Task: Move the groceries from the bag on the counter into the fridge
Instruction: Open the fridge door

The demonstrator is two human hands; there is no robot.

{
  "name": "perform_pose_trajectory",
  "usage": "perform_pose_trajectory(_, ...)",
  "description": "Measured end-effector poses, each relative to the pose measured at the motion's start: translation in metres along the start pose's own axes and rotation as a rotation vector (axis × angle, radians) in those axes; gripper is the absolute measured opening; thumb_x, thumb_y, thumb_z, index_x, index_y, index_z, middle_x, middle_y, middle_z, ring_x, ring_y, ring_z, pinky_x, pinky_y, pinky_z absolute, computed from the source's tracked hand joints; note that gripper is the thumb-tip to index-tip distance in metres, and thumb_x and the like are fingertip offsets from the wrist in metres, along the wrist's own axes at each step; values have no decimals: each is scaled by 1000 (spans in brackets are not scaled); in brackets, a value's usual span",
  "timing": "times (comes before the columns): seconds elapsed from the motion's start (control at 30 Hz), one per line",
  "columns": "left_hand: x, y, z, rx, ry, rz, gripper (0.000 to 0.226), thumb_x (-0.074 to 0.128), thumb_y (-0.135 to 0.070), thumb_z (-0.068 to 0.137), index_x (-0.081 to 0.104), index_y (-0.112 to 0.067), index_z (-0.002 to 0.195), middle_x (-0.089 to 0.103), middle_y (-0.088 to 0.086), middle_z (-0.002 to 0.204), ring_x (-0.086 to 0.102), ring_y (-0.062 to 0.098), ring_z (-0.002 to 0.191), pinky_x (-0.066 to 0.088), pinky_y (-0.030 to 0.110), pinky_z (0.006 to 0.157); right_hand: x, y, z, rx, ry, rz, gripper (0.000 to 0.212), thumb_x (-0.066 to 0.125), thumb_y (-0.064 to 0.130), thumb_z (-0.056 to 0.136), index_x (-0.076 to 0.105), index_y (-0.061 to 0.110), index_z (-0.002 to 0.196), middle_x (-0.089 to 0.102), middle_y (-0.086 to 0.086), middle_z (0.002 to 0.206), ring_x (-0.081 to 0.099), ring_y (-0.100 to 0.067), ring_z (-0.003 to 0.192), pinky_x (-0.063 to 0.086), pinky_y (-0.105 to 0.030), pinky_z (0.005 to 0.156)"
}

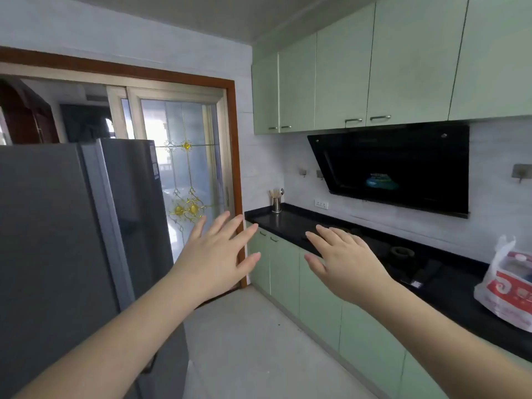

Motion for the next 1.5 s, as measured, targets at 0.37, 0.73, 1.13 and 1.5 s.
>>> perform_pose_trajectory(0.37, 61, -3, 69, -120, 87, 51, 90, -14, -71, 72, 7, -37, 153, 10, -5, 163, 1, 19, 149, 1, 46, 119, 47, -74, 71, -19, 79, 60, 61, 20, 58, 97, 17, 30, 152, 16, 0, 161, 20, -22, 145, 21, -39, 115)
perform_pose_trajectory(0.73, 126, 56, 122, -166, 109, 88, 87, -14, -69, 73, 2, -37, 153, 14, -8, 162, 5, 17, 149, 5, 45, 120, 108, -52, 164, -82, 125, 111, 60, 22, 57, 98, 20, 29, 151, 19, 0, 160, 20, -20, 145, 22, -40, 115)
perform_pose_trajectory(1.13, 204, 165, 218, -125, 122, 48, 76, 6, -73, 85, 0, -38, 152, 11, -6, 162, 1, 17, 149, 3, 46, 120, 156, -6, 310, -132, 49, 50, 60, 21, 56, 98, 21, 29, 151, 19, 2, 160, 12, -19, 147, 12, -38, 118)
perform_pose_trajectory(1.5, 243, 246, 264, -277, 76, 75, 82, 0, -71, 80, 12, -36, 153, 15, -4, 162, 5, 18, 149, 6, 45, 119, 222, 32, 414, -237, 13, 108, 54, 24, 49, 100, 21, 30, 151, 13, 1, 162, 6, -21, 148, 5, -38, 119)
Point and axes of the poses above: each hand's wrist, its own z-axis towards the middle knuckle, its own x-axis out of the palm, y = z × x, the point moved 7 cm from there along z, towards the middle knuckle
